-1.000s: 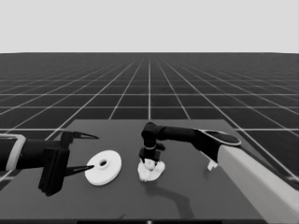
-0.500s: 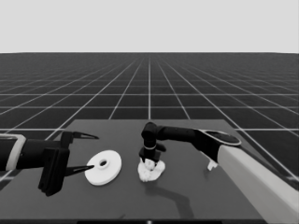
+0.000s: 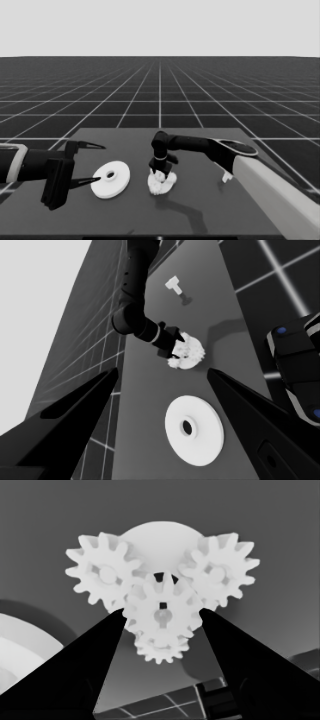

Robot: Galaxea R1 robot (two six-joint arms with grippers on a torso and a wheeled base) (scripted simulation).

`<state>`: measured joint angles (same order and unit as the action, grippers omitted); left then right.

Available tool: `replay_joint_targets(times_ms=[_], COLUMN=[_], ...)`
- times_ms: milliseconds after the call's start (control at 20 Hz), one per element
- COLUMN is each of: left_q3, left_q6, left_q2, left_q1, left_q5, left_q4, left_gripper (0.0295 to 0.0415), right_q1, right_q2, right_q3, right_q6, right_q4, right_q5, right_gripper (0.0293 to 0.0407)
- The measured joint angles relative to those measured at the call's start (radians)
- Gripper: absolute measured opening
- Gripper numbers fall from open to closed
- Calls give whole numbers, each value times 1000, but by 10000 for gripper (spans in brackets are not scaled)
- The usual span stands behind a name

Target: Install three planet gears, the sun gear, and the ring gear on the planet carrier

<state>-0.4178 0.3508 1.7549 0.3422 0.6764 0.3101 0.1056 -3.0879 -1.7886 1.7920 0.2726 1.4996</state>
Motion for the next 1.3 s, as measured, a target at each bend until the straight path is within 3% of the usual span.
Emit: replay_joint_targets(times_ms=[1300], left_q3=[0], left_q6=[0], left_q2=[0], left_q1=[0], left_q5=[0], left_q4=[0], left_gripper=[385], right_q1=[0], right_q2=[0], right_q3=[0], right_q6=[272], right_q4=[0], right_q5=[0], right_gripper=[309])
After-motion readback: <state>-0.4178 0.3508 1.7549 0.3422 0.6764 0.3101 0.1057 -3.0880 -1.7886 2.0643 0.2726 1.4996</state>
